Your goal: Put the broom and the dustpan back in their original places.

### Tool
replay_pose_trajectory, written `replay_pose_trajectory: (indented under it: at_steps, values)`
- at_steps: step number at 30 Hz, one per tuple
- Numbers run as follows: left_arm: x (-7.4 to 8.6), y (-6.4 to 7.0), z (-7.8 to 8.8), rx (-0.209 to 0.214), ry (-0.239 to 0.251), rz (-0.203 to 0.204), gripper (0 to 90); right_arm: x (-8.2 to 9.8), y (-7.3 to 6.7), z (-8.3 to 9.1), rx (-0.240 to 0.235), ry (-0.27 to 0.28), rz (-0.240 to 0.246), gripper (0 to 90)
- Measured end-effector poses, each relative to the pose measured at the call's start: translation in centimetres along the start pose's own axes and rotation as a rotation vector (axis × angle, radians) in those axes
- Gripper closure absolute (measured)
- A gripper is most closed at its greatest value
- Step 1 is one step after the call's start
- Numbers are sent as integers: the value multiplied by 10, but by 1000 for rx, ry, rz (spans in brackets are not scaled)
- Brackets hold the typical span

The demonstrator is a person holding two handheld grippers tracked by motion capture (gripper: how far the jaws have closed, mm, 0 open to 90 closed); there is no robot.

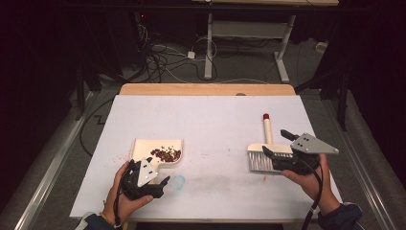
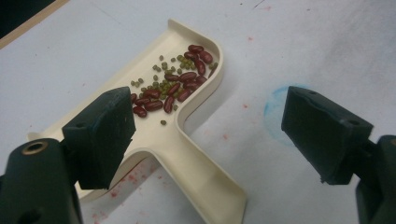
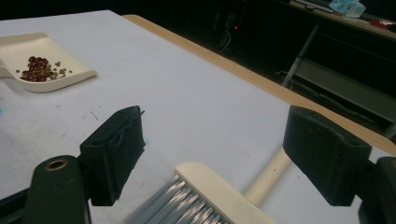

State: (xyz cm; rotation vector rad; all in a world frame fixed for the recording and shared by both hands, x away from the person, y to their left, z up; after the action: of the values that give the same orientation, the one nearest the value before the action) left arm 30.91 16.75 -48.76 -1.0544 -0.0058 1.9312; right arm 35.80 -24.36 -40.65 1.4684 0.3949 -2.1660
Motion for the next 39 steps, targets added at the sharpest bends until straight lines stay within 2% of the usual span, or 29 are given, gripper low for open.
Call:
replay_pose_trajectory:
  at_steps: [2, 10, 13, 19, 29, 31, 37, 39]
  values:
    - [0, -1, 0, -3, 1, 2, 173, 3, 1, 1, 9, 10, 13, 213]
    - [0, 1, 0, 5, -3, 4, 173, 14, -1, 3, -4, -12, 22, 211]
    - [0, 1, 0, 5, -3, 5, 173, 17, -2, 6, -5, 6, 25, 213]
    - [0, 1, 0, 4, -4, 2, 173, 24, -5, 8, -17, 4, 34, 213]
    - [-1, 1, 0, 6, -2, -4, 173, 38, -8, 12, -30, -2, 32, 215]
    - [-2, 1, 0, 8, 1, -5, 173, 42, -8, 12, -26, -8, 45, 215]
    - [-1, 0, 0, 9, 7, -2, 173, 60, -9, 12, -29, -35, 45, 215]
    - [-1, 0, 0, 8, 8, -1, 173, 67, -10, 11, -44, -54, 35, 215]
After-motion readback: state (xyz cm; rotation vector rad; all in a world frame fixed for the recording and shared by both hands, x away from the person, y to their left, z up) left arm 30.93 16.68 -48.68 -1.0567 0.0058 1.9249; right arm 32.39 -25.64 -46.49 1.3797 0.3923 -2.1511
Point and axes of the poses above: each handheld gripper's, and its own axes: z roughly backward along the jaws, x roughly out of its underside, y roughly to its right, the point moved 4 cm from there along -z, roughly forward along the jaws, and after that the axes turned 12 degrees about -z, right-handed, at the moved point
